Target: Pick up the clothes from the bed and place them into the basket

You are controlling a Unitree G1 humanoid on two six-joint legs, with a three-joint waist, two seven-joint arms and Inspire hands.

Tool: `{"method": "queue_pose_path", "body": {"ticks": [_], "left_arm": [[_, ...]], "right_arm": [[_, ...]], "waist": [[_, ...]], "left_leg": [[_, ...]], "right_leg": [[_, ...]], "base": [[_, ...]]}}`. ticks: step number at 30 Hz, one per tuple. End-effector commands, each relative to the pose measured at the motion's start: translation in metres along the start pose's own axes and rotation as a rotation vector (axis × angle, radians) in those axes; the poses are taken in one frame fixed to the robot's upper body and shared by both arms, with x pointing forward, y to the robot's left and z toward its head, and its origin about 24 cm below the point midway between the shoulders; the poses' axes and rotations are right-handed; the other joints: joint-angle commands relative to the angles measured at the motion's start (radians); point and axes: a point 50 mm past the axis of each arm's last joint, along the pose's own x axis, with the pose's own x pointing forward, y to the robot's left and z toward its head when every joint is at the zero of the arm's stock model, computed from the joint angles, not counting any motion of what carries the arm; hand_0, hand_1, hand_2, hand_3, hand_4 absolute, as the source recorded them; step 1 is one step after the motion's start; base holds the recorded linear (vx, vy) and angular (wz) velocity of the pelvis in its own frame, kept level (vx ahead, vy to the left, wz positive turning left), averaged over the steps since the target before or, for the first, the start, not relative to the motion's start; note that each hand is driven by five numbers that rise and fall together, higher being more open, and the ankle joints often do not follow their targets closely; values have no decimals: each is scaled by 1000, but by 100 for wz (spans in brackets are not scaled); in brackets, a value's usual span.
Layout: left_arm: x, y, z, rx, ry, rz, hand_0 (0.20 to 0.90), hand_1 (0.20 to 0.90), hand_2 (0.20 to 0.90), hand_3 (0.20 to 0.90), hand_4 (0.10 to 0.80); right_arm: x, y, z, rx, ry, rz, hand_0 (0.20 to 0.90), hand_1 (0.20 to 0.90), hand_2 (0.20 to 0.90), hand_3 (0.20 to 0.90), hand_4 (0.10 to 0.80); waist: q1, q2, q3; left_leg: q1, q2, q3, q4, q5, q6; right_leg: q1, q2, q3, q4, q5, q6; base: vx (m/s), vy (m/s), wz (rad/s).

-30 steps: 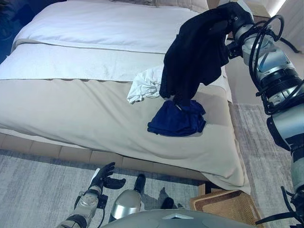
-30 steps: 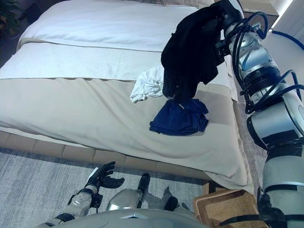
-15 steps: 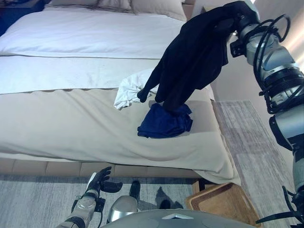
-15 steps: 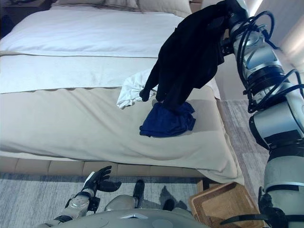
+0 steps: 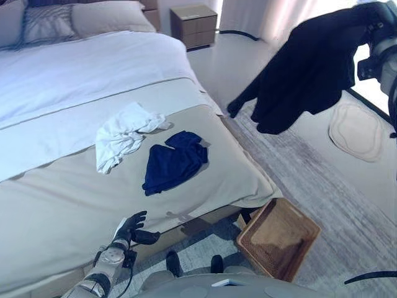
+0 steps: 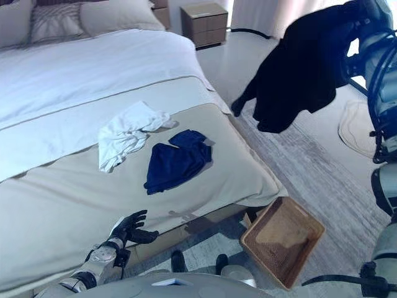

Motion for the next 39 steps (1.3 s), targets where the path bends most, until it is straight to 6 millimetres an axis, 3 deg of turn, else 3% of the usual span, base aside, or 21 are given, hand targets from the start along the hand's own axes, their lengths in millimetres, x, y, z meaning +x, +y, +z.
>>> {"method": "queue_pose_path", "body": {"ticks": [1, 6, 11, 17, 24, 39], "left_arm": [[5, 15, 13, 54, -35, 22, 900, 900, 900, 900, 800], [6, 12, 18, 56, -44, 7, 900, 900, 900, 900, 800], [6, 12, 17, 59, -35, -2, 900, 900, 900, 900, 800], [6, 12, 18, 62, -34, -6, 900, 900, 900, 900, 800], [7, 12, 18, 69, -35, -19, 900, 900, 900, 900, 800], [8, 7, 29, 90, -81, -59, 900, 900, 900, 900, 800]], "right_arm": [[-13, -45, 39, 40, -238, -111, 300, 300, 300, 200, 100], [-20, -48, 13, 47, -180, -76, 300, 300, 300, 200, 100], [-26, -36, -17, 26, -90, 26, 300, 300, 300, 200, 100], [-39, -14, -68, 66, 29, 91, 300, 300, 300, 200, 100], [-53, 18, -113, 98, 142, 160, 300, 300, 300, 200, 100], [-79, 53, -184, 138, 387, 177, 300, 300, 300, 200, 100]], "waist": [[-16, -30, -119], [-55, -27, -118], [-85, -20, -119], [-116, -10, -106], [-134, 7, -93], [-120, 50, -57]], "left_leg": [[47, -20, -29, 13, -100, 2], [47, -10, 6, 16, -103, -2], [45, 0, 34, 24, -107, -5], [42, 10, 65, 38, -114, -3], [44, 13, 86, 46, -122, -2], [20, 9, 72, 41, -117, -2]], "right_leg": [[-69, 27, 29, 72, 47, 4], [-81, 38, 65, 57, 63, 8], [-92, 46, 90, 55, 67, 9], [-109, 54, 108, 57, 74, 9], [-115, 58, 122, 48, 80, 10], [-133, 53, 112, 31, 91, 15]], "base": [[17, -45, -36], [16, -50, -27], [24, -54, -26], [0, -58, -10], [-4, -58, -12], [-23, -54, -1]]}}
